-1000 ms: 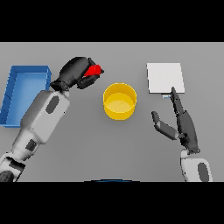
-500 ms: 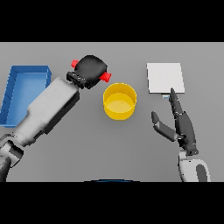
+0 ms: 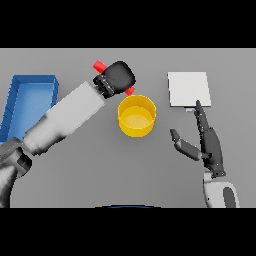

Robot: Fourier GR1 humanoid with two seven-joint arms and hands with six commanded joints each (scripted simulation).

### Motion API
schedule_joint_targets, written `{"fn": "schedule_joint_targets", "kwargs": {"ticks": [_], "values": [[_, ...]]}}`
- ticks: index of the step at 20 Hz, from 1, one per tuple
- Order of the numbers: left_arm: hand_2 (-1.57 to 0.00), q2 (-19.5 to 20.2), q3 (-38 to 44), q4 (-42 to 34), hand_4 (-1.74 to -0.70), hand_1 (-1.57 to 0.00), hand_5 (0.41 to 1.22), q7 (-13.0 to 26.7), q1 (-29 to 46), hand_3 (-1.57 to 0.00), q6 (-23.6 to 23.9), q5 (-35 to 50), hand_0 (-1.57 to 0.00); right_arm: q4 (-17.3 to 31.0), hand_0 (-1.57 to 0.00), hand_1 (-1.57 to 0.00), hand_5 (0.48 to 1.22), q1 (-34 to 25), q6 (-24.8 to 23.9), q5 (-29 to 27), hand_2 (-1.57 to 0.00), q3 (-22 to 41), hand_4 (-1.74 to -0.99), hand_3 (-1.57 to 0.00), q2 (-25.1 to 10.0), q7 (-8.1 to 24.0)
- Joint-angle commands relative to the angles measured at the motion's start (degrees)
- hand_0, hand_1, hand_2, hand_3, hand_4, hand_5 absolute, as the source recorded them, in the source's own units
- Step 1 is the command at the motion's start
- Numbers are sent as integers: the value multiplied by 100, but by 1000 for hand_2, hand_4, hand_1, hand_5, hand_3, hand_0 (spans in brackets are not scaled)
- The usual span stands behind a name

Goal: Pick up the red beaker and tilt it to pour out 1 green nut into yellow bowl. Pick up the yellow bowl and place it on the metallic measuring scale.

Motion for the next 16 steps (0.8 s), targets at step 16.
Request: {"fn": "schedule_joint_targets", "kwargs": {"ticks": [16], "values": [[-1571,-194,-1564,475,-1733,-1571,1221,-655,-913,-1569,336,-1702,-1571,-14,1,1,577,80,-43,39,1,1,-1130,1,9,-213]]}}
